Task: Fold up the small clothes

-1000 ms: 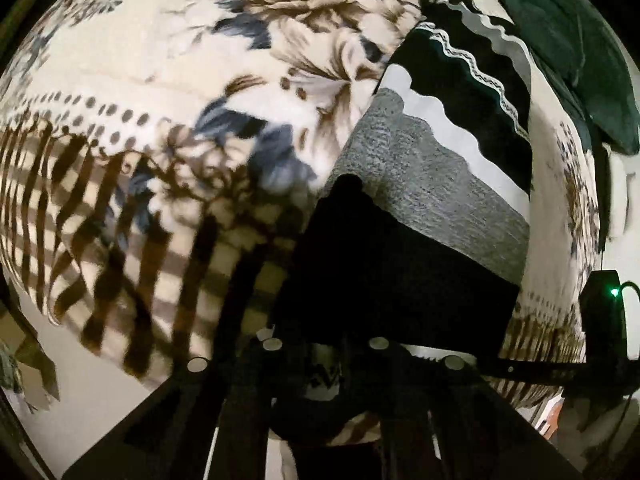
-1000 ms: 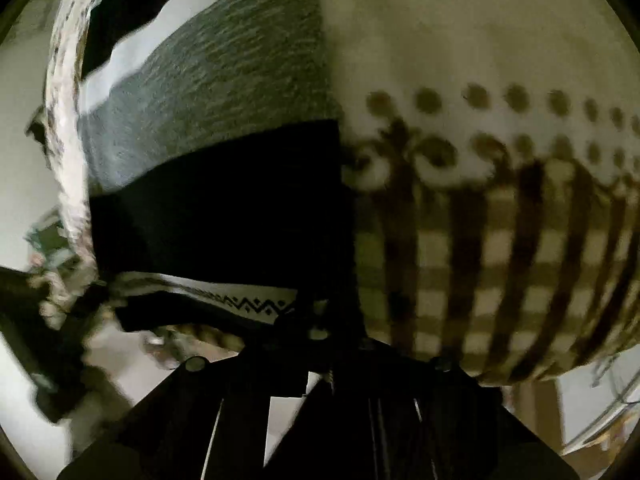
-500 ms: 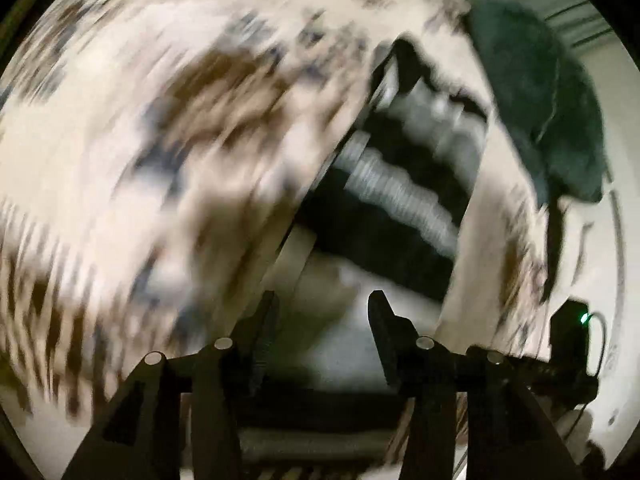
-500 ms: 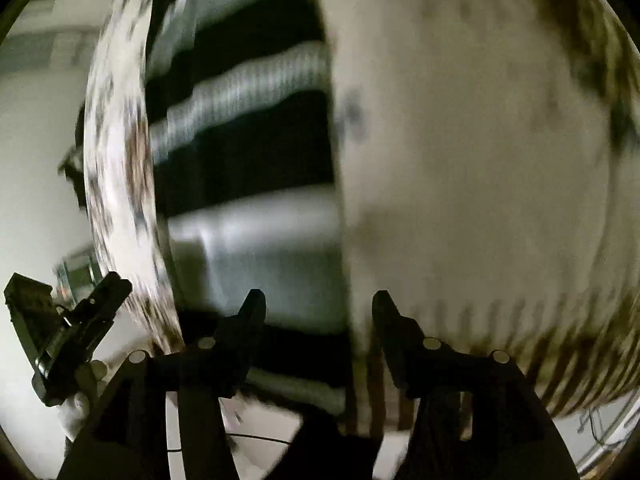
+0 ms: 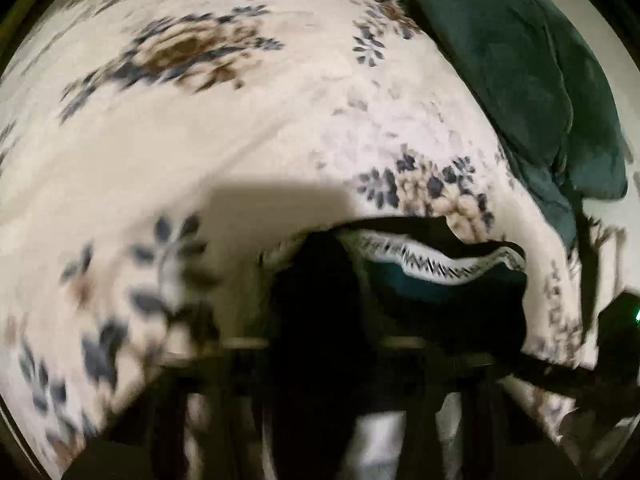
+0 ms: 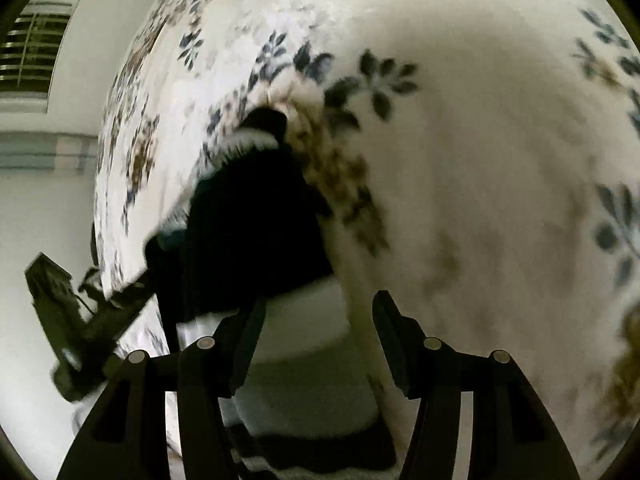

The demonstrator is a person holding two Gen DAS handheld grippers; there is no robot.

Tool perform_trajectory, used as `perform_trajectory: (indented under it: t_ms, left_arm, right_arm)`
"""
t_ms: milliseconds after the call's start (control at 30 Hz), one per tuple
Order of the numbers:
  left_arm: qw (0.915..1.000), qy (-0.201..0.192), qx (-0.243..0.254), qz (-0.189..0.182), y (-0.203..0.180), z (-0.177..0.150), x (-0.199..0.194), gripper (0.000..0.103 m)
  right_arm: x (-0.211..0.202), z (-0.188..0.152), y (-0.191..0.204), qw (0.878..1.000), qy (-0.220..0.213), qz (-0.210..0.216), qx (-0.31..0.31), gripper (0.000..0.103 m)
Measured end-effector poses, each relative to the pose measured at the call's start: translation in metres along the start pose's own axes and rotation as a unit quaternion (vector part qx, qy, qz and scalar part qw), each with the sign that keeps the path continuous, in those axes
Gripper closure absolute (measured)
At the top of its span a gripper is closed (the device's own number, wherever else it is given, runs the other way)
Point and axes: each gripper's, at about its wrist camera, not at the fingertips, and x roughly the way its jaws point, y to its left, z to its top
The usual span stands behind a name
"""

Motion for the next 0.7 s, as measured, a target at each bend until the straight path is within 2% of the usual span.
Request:
perform_trajectory:
  t_ms: [33, 67, 100, 133, 200, 300, 467, 533, 567, 633, 700]
  left_arm:
    - [0.9999, -0.013, -0.002, -0.005, 0.003, 0.001, -0.002, 0.094]
    - [0.9995, -0.029, -0.007, -0.008, 0.007, 0.001, -0.008, 0.094]
    - [0.9989, -0.043, -0.014, -0.011, 0.012, 0.000, -0.015, 0.094]
    - [0.9980, -0.055, -0.028, -0.017, 0.021, -0.002, -0.022, 0.094]
    - [0.9967, -0.056, -0.055, -0.022, 0.037, 0.002, -0.022, 0.094]
    - [0.9932, -0.028, -0.105, -0.040, 0.060, 0.003, -0.003, 0.094]
    - [0.9936, -0.028, -0.102, -0.041, 0.053, 0.007, 0.000, 0.094]
    - [0.9951, -0.021, -0.087, -0.043, 0.049, 0.008, -0.001, 0.092]
    - [0.9952, -0.017, -0.084, -0.048, 0.051, 0.009, 0.000, 0.088]
    - [0.9947, -0.004, -0.082, -0.062, 0.053, 0.011, 0.002, 0.085]
    - [0.9942, -0.003, -0.083, -0.069, 0.056, 0.015, 0.003, 0.078]
  right_arm:
    - [0.004, 0.008, -0.001, 1.000, 0.000, 0.008, 0.008, 0.045]
    - [0.013, 0.008, 0.005, 1.000, -0.003, 0.014, 0.016, 0.050]
    - [0.014, 0.011, 0.006, 0.999, -0.017, 0.023, 0.024, 0.078]
    - [0.020, 0.013, 0.008, 0.999, -0.029, 0.020, 0.026, 0.094]
    - [0.013, 0.016, 0.004, 0.998, -0.049, 0.010, 0.034, 0.101]
    - [0.018, 0.018, 0.004, 0.997, -0.060, -0.013, 0.051, 0.101]
    - [0.023, 0.021, 0.015, 0.996, -0.053, -0.068, 0.019, 0.101]
    - [0.018, 0.023, 0.026, 0.995, -0.055, -0.080, -0.008, 0.101]
    - [0.018, 0.025, 0.032, 0.995, -0.056, -0.080, -0.017, 0.100]
    - [0.014, 0.030, 0.040, 0.995, -0.058, -0.066, -0.036, 0.091]
    - [0.015, 0.038, 0.042, 0.997, -0.058, -0.043, -0.033, 0.041]
